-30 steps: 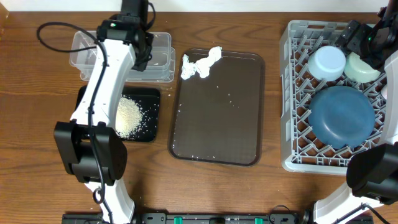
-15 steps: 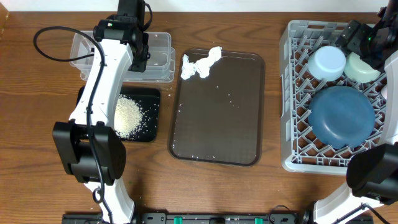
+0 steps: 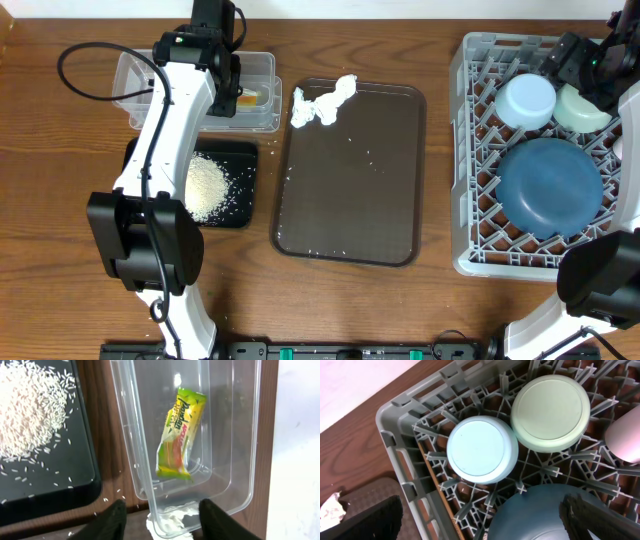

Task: Sort waste into correct bins and load items into the dishwasher rack
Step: 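Lower the wrapper into the clear plastic bin and open the left gripper, then move the left gripper back to the brown tray and grasp the tissue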

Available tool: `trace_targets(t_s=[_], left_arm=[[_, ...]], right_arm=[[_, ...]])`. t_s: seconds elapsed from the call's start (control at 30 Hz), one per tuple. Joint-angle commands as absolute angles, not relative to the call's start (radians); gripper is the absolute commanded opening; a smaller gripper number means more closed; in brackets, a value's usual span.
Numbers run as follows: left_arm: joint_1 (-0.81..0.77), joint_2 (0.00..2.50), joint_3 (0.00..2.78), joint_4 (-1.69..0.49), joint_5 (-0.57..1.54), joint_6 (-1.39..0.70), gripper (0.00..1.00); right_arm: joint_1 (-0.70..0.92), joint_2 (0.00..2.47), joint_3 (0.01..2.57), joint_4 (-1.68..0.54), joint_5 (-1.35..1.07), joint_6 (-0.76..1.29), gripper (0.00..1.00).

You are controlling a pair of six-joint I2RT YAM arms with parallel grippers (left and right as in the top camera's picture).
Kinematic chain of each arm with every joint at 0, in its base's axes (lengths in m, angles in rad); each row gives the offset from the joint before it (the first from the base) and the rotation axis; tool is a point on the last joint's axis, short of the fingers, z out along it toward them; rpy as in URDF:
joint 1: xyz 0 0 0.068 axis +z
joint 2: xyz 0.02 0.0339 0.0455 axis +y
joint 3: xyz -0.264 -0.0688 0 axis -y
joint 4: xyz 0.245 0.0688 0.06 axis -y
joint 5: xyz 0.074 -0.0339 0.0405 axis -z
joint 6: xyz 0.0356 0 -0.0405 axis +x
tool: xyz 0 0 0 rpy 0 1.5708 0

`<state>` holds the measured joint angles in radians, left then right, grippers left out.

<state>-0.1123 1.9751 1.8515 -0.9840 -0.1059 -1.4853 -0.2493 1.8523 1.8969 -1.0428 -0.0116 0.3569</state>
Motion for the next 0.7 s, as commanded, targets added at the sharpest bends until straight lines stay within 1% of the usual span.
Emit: trace_targets(t_s=[0.0,0.03,0.2,0.3,0.33,0.37,0.43,0.5,0.67], left_arm=[[-0.11,1.986,1.841,-0.983,-0.021,-1.431,0.55],[-0.11,1.985,1.841,-0.973,0.021,-1.381,0.56],[-0.141,1.985,1.841,-0.804,0.35,-0.912,0.57],[-0.201,1.985,1.841,-0.729,0.429,-0.73,0.59],[-0.224,1.985,1.841,-0.714,0.425,-0.683,0.61],[-0.253,1.986,1.841,-0.7,0.404,-0.63,0.65],[-0.311,1.991,1.841,-0.693,0.31,-0.582,0.7],[-0.37,2.004,1.841,-0.693,0.172,-0.583,0.7],[-0.478,2.054,1.841,-0.674,-0.065,-0.571,0.7]], right_arm=[[-0.249,1.839,1.915,-1.044,-0.015,0.369,0.99],[-0.249,1.839,1.915,-1.044,-0.015,0.369,0.99],[-0.249,1.839,1.915,-1.044,-0.015,0.369,0.99],[-0.248,1.839,1.915,-1.044,-0.015,0.369,0.99],[-0.248,1.839,1.915,-1.044,-0.015,0.369,0.99],[-0.249,1.839,1.915,-1.044,-0.015,0.369,0.99],[-0.249,1.839,1.915,-1.044,-0.015,0.369,0.99],[-0.249,1.839,1.915,-1.044,-0.015,0.369,0.99],[-0.249,1.839,1.915,-1.044,-0.015,0.369,0.99]])
